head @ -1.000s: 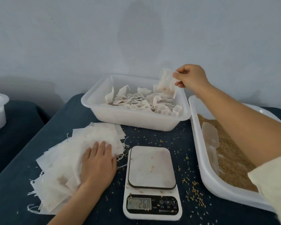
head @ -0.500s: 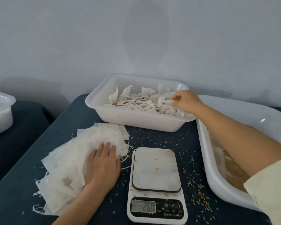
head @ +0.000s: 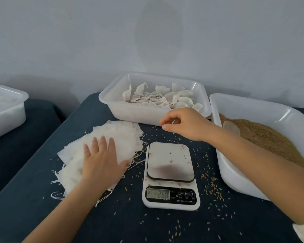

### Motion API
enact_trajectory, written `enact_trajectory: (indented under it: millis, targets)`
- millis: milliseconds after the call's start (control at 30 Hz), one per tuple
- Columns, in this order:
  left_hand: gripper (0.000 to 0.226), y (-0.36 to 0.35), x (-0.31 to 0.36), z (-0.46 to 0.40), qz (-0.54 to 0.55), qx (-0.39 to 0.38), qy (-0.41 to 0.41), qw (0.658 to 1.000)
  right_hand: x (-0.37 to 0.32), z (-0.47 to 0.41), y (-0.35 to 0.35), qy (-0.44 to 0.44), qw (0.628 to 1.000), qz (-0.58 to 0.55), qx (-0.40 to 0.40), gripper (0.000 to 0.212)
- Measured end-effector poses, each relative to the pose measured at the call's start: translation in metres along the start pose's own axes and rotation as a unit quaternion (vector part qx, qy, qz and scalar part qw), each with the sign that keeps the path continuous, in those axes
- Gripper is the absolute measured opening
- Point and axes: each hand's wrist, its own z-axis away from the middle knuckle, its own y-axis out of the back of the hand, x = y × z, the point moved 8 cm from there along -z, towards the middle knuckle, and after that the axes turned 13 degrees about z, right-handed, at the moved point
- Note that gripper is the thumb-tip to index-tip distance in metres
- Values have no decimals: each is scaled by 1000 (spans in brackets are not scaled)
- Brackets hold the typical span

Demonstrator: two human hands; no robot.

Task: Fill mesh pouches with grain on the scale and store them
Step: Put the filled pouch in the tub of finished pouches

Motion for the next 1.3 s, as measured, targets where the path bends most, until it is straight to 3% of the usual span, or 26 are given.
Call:
enact_trajectory:
  millis: [167, 267, 400, 533, 633, 733, 833, 967, 1033, 1167, 1233, 1300]
  targets:
    - [33, 10, -10, 13, 146, 11, -55, 988, -16, 21, -10, 3, 999, -24, -30, 11]
    - [33, 14, -22, 20, 237, 37, -20, 971, -21, 29, -15, 2, 999, -37, -38, 13]
    - [44, 27, -32, 17, 275, 57, -1, 960, -31, 38, -30, 4, 996, -69, -52, 13]
    - [28, 67, -33, 13, 333, 143, -7, 932, -35, 43, -46, -24, 993, -100, -63, 13]
    - [14, 89, -31, 11, 492, 152, 12, 857, -39, 42, -54, -50, 988, -132, -68, 24]
    - [12, 78, -13, 11, 693, 70, 55, 716, -43, 45, -69, -103, 952, -266, -109, 45]
    - [11, 60, 13, 16, 818, 3, 86, 569, -46, 52, -90, -133, 911, -356, -158, 54]
    - [12, 43, 32, 20, 874, -37, 111, 472, -46, 63, -112, -185, 817, -516, -177, 55]
    - [13, 37, 36, 22, 888, -51, 121, 441, -46, 66, -114, -194, 767, -586, -173, 47]
    - [13, 33, 34, 22, 881, -66, 126, 452, -29, 60, -96, -195, 714, -666, -98, 39]
    - [12, 32, 31, 22, 876, -67, 130, 460, -20, 57, -83, -190, 733, -649, -73, 35]
    - [13, 30, 30, 21, 871, -68, 132, 468, -12, 55, -72, -187, 776, -599, -65, 22]
